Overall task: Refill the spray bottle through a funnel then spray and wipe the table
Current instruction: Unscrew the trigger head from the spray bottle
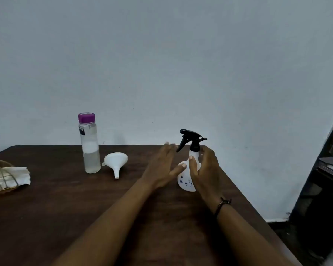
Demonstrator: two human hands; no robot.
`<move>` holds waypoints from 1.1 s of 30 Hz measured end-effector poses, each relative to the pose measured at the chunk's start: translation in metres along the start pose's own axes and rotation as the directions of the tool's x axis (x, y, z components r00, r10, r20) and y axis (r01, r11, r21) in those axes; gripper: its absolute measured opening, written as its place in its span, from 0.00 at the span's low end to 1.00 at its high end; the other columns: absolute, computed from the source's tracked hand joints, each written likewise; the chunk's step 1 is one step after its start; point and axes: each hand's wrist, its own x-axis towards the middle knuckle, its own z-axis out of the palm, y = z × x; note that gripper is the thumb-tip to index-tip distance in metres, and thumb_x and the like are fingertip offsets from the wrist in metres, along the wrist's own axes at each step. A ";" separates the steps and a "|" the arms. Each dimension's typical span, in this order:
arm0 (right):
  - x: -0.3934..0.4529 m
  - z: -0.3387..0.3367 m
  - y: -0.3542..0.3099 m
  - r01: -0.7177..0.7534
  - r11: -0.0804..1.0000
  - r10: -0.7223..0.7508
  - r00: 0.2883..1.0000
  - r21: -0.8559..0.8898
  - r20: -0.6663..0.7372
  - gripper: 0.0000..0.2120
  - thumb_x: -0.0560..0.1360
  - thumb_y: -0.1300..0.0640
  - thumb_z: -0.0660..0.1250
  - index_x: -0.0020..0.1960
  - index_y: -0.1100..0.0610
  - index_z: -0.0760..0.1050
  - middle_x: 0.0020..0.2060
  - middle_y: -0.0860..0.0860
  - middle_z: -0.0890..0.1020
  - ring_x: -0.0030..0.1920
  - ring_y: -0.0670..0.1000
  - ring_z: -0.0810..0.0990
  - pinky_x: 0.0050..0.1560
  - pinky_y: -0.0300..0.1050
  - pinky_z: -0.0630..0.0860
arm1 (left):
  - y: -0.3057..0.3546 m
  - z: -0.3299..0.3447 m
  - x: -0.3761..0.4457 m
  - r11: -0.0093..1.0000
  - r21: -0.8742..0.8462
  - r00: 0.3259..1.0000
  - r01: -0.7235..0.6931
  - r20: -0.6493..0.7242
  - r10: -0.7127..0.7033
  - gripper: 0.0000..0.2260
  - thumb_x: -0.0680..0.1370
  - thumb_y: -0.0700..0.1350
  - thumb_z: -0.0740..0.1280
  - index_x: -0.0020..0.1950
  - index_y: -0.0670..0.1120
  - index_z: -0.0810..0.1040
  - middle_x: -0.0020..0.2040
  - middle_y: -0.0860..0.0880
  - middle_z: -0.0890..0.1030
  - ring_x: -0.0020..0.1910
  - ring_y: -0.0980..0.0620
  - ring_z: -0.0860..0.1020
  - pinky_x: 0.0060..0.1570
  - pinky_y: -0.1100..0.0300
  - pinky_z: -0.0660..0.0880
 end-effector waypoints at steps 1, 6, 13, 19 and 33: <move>0.001 0.005 -0.001 -0.044 0.997 0.045 0.999 0.061 -0.021 0.15 0.76 0.52 0.65 0.60 0.58 0.71 0.52 0.52 0.79 0.50 0.53 0.77 0.49 0.54 0.78 | 0.001 0.004 0.002 0.997 -0.072 1.000 -0.014 0.024 0.015 0.31 0.79 0.63 0.58 0.79 0.52 0.57 0.79 0.50 0.60 0.79 0.53 0.55 0.76 0.52 0.56; 0.001 0.018 -0.012 -0.173 0.966 0.181 0.983 0.190 -0.026 0.16 0.78 0.50 0.65 0.63 0.54 0.70 0.52 0.48 0.79 0.52 0.50 0.78 0.48 0.44 0.76 | 0.013 0.019 0.002 0.960 -0.278 0.997 -0.008 0.070 0.029 0.17 0.80 0.59 0.59 0.65 0.55 0.73 0.61 0.55 0.79 0.58 0.58 0.77 0.57 0.50 0.77; 0.006 0.033 -0.035 -0.241 0.929 0.254 0.967 0.282 -0.010 0.16 0.74 0.45 0.71 0.57 0.50 0.72 0.47 0.41 0.79 0.45 0.43 0.78 0.40 0.34 0.72 | 0.007 0.008 0.000 0.955 -0.289 0.994 -0.068 -0.097 0.041 0.11 0.80 0.48 0.62 0.62 0.51 0.73 0.51 0.55 0.80 0.49 0.57 0.80 0.47 0.52 0.79; 0.014 0.047 -0.048 -0.344 0.813 0.390 0.921 0.471 -0.001 0.14 0.71 0.48 0.75 0.51 0.51 0.75 0.47 0.49 0.80 0.45 0.46 0.80 0.40 0.36 0.74 | 0.000 0.002 -0.004 0.946 -0.309 0.988 -0.098 -0.145 0.055 0.18 0.81 0.47 0.63 0.71 0.51 0.68 0.60 0.55 0.78 0.59 0.60 0.77 0.56 0.56 0.77; 0.010 0.045 -0.050 -0.336 0.676 0.250 0.942 0.655 0.225 0.16 0.79 0.67 0.65 0.59 0.48 0.71 0.54 0.45 0.79 0.52 0.35 0.80 0.51 0.31 0.75 | -0.005 0.016 -0.014 0.893 -0.442 0.986 0.085 -0.093 -0.140 0.11 0.80 0.49 0.60 0.56 0.46 0.77 0.51 0.53 0.80 0.47 0.66 0.77 0.52 0.65 0.73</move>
